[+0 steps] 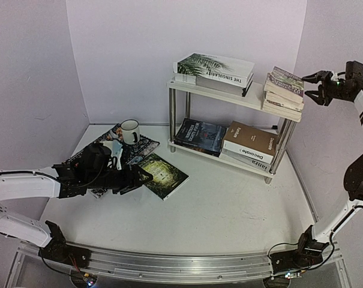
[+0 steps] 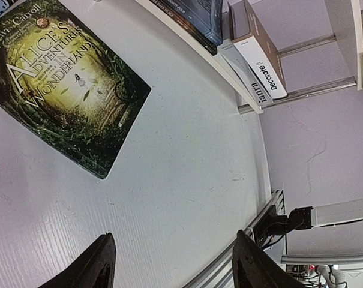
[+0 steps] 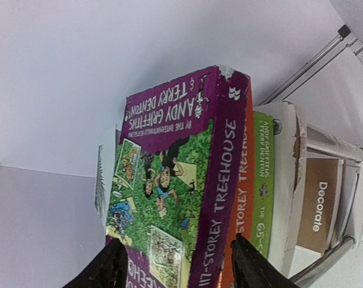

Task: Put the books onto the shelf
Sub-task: Adjust the book at the book pile on the shelf.

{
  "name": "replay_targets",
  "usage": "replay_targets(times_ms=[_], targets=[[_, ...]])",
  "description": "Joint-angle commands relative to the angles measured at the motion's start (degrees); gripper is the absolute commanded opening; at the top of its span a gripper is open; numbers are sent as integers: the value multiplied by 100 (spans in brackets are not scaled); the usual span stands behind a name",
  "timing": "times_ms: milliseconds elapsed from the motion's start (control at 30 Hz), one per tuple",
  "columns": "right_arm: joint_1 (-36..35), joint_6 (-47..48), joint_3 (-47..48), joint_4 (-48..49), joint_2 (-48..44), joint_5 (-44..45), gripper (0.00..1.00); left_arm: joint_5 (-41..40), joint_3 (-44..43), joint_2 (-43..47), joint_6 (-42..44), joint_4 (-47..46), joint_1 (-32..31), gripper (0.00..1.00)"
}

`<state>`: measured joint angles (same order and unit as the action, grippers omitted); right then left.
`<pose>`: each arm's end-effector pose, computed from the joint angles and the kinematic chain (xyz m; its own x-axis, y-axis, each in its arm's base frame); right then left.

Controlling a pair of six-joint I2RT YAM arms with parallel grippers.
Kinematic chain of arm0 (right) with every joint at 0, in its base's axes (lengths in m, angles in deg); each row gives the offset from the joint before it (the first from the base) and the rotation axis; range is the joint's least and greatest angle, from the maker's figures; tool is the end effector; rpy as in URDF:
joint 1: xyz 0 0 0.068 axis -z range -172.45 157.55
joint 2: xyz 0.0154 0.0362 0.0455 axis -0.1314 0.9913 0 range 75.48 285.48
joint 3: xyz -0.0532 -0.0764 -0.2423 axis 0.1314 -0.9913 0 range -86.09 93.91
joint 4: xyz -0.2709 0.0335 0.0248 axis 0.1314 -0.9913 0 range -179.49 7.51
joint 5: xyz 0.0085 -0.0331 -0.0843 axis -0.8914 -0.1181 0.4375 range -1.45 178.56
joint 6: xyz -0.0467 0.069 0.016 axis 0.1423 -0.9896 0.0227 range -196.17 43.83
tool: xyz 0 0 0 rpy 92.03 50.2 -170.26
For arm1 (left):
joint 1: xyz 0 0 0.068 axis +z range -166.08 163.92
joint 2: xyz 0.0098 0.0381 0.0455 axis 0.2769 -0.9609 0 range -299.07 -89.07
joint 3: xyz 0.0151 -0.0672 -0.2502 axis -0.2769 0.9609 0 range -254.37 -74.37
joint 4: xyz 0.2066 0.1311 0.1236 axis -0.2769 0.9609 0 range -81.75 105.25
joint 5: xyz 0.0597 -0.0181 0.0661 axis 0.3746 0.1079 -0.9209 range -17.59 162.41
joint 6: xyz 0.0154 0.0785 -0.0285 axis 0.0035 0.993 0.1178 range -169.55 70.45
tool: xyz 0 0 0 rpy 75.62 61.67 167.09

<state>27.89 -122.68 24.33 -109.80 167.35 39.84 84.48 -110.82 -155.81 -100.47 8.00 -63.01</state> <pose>0.3720 -0.0782 0.4840 -0.4371 0.6726 -0.5971 -0.2177 0.5650 0.7958 0.1947 -0.2312 0.1912 -0.8661 -0.1851 -0.4644 0.2628 0.6216 -0.7379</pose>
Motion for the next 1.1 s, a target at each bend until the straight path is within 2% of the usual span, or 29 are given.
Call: replay_targets(times_ms=[0,300,1067], targets=[[30,276,241,-182,102,239,51,82,-222,-38,48,-217,0,68],[22,295,454,-59,243,450,31,75,-239,-109,48,-262,-8,68],[-65,-51,480,569,656,197,18,27,-407,-517,151,-374,-35,68]])
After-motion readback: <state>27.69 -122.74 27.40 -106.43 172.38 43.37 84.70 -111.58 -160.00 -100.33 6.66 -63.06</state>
